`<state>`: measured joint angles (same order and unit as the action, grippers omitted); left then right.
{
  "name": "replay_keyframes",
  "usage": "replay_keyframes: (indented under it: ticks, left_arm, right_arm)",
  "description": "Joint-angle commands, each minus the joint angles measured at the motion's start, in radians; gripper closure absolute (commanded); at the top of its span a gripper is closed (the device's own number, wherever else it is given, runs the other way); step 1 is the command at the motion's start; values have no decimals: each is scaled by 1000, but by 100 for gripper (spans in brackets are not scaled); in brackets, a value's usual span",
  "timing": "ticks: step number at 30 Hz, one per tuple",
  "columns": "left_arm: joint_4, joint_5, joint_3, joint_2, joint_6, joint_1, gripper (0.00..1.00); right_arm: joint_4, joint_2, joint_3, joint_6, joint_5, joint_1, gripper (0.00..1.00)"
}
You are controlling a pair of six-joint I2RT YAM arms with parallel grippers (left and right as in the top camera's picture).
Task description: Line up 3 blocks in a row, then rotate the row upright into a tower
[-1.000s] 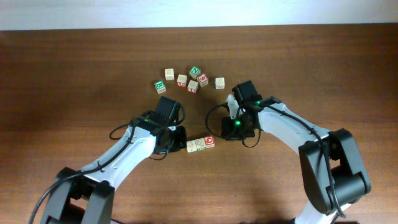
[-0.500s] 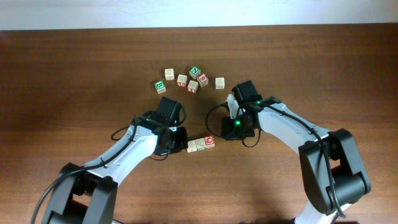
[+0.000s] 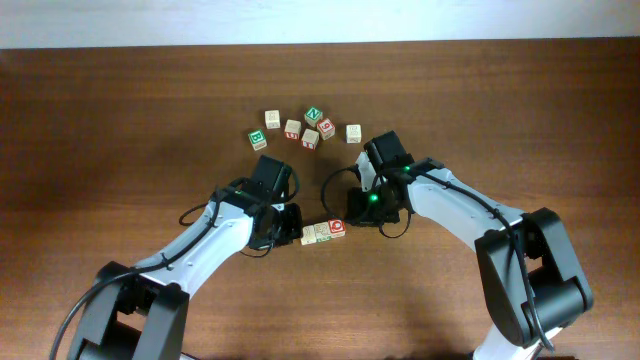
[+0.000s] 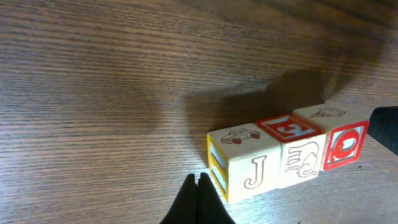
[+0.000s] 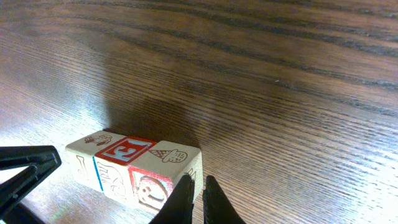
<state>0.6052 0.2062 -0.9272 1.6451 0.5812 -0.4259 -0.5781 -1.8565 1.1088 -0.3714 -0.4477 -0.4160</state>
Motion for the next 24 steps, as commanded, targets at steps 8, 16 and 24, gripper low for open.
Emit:
replay_keyframes:
  ticks: [8,16,24]
  left_arm:
    - [-14,-19,8,12,10,0,100]
    - [-14,-31,8,12,10,0,100]
    - [-6,-27,8,12,10,0,100]
  right_arm:
    - [-28,-15,-5,-93,14,-49,92]
    - [-80,-15,-5,-143,10,-49,96]
    - [-64,-15,-2,-59,10,-42,96]
